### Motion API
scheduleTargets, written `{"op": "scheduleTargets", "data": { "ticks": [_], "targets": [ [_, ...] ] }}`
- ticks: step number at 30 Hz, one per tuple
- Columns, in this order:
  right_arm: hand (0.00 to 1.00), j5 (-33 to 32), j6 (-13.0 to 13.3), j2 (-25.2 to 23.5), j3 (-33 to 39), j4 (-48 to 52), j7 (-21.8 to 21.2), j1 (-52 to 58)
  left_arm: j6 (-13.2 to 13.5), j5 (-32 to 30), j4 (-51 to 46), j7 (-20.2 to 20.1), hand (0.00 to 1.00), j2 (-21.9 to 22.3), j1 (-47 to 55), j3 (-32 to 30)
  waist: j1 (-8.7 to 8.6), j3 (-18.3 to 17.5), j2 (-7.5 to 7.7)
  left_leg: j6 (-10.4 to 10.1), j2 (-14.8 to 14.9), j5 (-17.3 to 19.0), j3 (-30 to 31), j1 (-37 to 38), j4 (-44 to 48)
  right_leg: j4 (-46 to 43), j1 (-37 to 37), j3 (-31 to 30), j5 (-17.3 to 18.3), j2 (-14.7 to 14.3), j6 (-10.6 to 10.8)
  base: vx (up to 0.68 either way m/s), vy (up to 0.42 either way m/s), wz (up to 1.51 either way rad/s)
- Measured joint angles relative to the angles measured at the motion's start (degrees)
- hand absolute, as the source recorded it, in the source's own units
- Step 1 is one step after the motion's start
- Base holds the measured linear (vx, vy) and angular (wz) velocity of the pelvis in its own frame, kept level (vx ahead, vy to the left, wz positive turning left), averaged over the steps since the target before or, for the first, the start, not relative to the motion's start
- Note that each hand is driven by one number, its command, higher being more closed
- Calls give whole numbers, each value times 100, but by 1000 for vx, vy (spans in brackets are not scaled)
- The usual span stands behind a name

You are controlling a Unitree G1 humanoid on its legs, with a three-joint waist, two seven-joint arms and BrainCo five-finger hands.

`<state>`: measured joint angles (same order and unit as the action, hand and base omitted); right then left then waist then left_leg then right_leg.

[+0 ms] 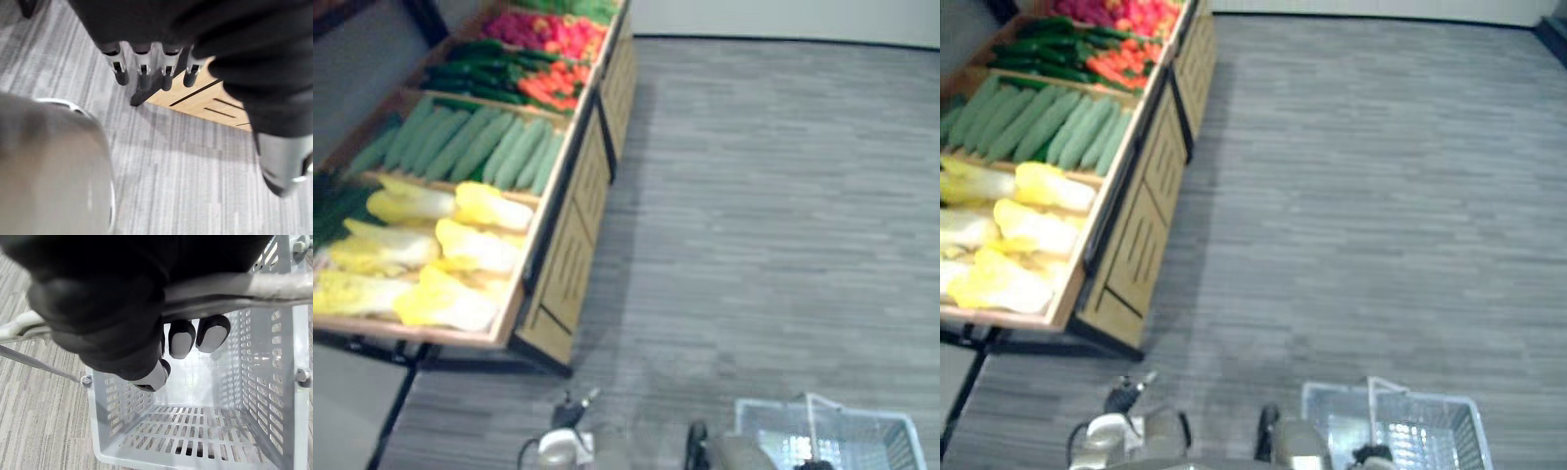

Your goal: Pick vegetable in the basket

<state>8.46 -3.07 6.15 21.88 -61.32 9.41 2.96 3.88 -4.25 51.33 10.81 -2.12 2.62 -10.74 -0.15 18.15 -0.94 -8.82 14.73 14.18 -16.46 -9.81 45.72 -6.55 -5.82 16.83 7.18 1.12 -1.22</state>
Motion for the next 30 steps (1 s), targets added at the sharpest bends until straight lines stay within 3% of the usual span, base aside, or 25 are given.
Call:
{"op": "scheduleTargets", "data": {
  "ticks": [2,4,5,6,7,9,10,11,13,15,16,18,19,20,21,22,23,24,25,27,30],
  "targets": [
    [100,0,-8,24,31,3,7,-39,6,90,-33,0,0,30,-3,19,39,1,19,400,-448,-335,-863,-76,-2178,247,-330,174,66,240,280,400,145,25],
    [100,1,-17,47,30,3,9,-30,-1,91,-37,1,0,46,-1,24,39,-9,6,565,-605,-683,-1275,-81,-2971,333,-473,313,129,297,420,444,185,47],
    [100,17,-49,48,7,-6,8,-20,-7,95,-42,-5,0,62,-3,19,126,-50,11,1237,-683,-1184,-1605,-83,-3308,317,-682,472,329,349,686,500,208,52],
    [100,25,-56,13,5,-12,5,-14,-7,95,-48,-15,0,37,-12,-2,162,-111,89,1451,-847,-1067,-1589,-98,-3249,238,-725,533,449,493,804,547,208,59],
    [100,39,-51,-7,8,-23,0,40,-2,95,-39,-29,0,20,-13,-39,210,-244,252,1470,-1113,-825,-1516,-75,-3258,-352,-553,605,692,784,1133,567,230,66],
    [100,48,-26,9,33,19,16,38,-15,109,67,-28,0,1,-16,-14,187,-275,324,1567,-1451,-640,-1192,227,-3341,-2339,-20,603,631,1369,1284,571,237,92],
    [100,42,-25,-7,32,22,3,49,-48,100,117,-34,0,-62,-16,90,142,-275,420,1598,-1654,-522,-855,574,-3422,-3819,379,393,219,1689,1321,596,165,141],
    [100,24,-33,-45,28,14,2,65,-89,91,144,-48,0,-135,4,153,79,-267,439,1631,-1733,-473,-457,948,-3564,-4889,678,212,227,1726,1298,604,119,158],
    [100,23,-28,-80,-22,46,-2,47,-256,124,233,-171,0,-139,-4,246,-21,-258,420,1631,-1699,-474,31,1429,-3749,-5522,1026,205,349,1658,1085,566,-7,167],
    [100,28,11,-136,-59,190,-2,50,-420,194,286,-214,0,-141,-23,233,-50,-245,407,1631,-1634,-474,535,1677,-3864,-5380,1478,199,474,1571,881,554,-135,167],
    [100,29,67,-129,-71,248,0,29,-415,198,283,-165,0,-129,-14,235,-77,-232,387,1626,-1554,-475,871,1767,-3889,-4843,1732,105,544,1484,768,509,-272,173],
    [100,29,82,-44,-192,236,1,5,-387,199,272,-43,0,-83,2,243,-82,-197,309,1580,-1401,-468,1405,1885,-3862,-3368,1821,-344,535,1224,777,385,-286,183],
    [100,39,82,-11,-206,240,7,-2,-310,185,269,25,0,-78,39,256,-87,-223,256,1321,-1287,-401,1746,1898,-3818,-2194,1820,-989,457,1022,838,258,-321,153],
    [100,55,83,-2,-207,237,21,7,-254,177,271,25,0,-85,55,258,-88,-247,262,1206,-1269,-330,1927,1860,-3778,-1653,1789,-1361,399,951,889,303,-450,203],
    [100,59,92,47,-207,227,19,52,-166,171,273,30,0,-92,58,254,-76,-278,316,908,-1236,-89,2433,1767,-3684,-836,1746,-2234,326,929,975,366,-601,219],
    [100,59,89,65,-196,174,12,74,-106,189,274,30,0,-128,73,236,-34,-299,399,593,-1214,260,2942,1646,-3541,-489,1708,-2830,144,959,1282,305,-559,229],
    [100,60,65,53,-165,115,5,59,-105,173,295,25,0,-154,24,187,-29,-257,392,541,-1209,330,3207,1549,-3389,-616,1601,-2830,-213,909,1476,265,-599,212],
    [100,60,59,101,-106,88,-2,110,-119,175,341,14,0,-62,13,185,-36,-281,243,500,-1079,361,3478,1434,-3259,-902,1561,-2627,-90,742,1328,214,-557,206],
    [100,58,42,146,5,93,-2,209,-78,177,260,13,0,119,60,-13,122,-349,96,488,-894,242,3561,1363,-3139,-1531,1568,-2139,381,677,1109,202,-620,189],
    [100,77,1,156,-2,122,-13,247,-57,171,154,6,0,208,143,-250,211,-392,28,180,-668,46,3717,1332,-3155,-1981,1421,-1473,656,706,883,144,-487,163],
    [100,235,27,103,10,291,-27,242,-65,188,108,-5,0,205,168,-376,192,-447,5,233,-344,-422,3159,869,-3145,-1809,1128,-467,748,777,711,99,-299,176]
  ]
}}
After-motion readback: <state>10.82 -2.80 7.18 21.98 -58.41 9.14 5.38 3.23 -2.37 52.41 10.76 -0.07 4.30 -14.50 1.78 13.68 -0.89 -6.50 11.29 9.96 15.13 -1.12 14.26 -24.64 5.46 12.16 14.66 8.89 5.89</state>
